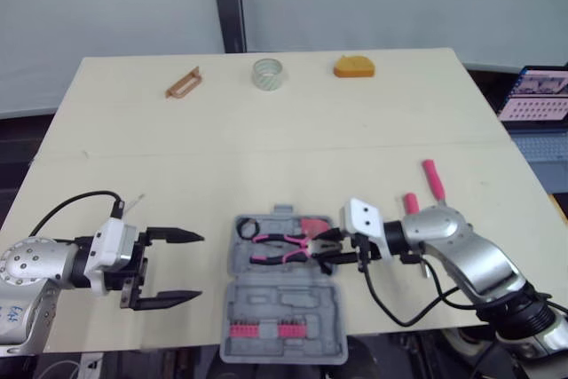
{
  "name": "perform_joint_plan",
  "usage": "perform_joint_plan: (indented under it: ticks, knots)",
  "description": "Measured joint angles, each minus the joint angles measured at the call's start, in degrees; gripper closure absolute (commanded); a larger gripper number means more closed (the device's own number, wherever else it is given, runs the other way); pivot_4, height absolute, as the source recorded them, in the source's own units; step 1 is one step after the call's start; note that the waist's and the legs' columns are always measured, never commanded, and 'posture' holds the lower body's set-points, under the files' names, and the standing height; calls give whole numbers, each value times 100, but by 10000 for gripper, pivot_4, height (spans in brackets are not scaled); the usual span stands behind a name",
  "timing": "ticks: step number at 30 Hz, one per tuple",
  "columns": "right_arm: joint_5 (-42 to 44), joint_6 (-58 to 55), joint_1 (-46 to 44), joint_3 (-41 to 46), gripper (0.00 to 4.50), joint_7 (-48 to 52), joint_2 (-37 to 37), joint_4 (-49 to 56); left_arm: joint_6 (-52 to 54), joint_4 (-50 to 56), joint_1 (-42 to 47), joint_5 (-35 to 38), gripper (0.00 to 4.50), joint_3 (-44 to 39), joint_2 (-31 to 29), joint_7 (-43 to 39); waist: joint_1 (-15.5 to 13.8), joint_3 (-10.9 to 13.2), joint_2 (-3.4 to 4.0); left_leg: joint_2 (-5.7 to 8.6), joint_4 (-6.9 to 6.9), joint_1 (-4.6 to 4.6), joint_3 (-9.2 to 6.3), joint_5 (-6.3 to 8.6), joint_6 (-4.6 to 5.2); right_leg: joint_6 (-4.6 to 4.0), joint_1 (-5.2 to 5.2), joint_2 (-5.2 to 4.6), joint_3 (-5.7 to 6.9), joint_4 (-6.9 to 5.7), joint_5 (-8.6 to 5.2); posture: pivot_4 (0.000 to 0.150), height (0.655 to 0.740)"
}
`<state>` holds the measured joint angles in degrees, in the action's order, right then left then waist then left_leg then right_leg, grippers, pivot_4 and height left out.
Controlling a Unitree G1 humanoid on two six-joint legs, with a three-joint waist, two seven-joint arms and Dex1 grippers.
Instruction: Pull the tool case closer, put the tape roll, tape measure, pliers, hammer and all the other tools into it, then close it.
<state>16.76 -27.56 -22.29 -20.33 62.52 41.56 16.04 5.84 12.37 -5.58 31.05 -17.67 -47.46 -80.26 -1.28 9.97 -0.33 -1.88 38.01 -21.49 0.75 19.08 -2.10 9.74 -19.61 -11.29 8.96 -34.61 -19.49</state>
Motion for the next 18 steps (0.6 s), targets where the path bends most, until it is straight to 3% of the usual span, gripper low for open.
perform_joint_plan:
  ticks: [18]
  knots:
    - [-679, -395, -282, -620, 35161, -189, -733, -259, -802, -412, -467, -191, 447, -155, -2, -42, 35, 0, 1, -3, -5, 2, 2, 0, -1, 0, -4, 1, 2, -3, 0, 1500, 7400]
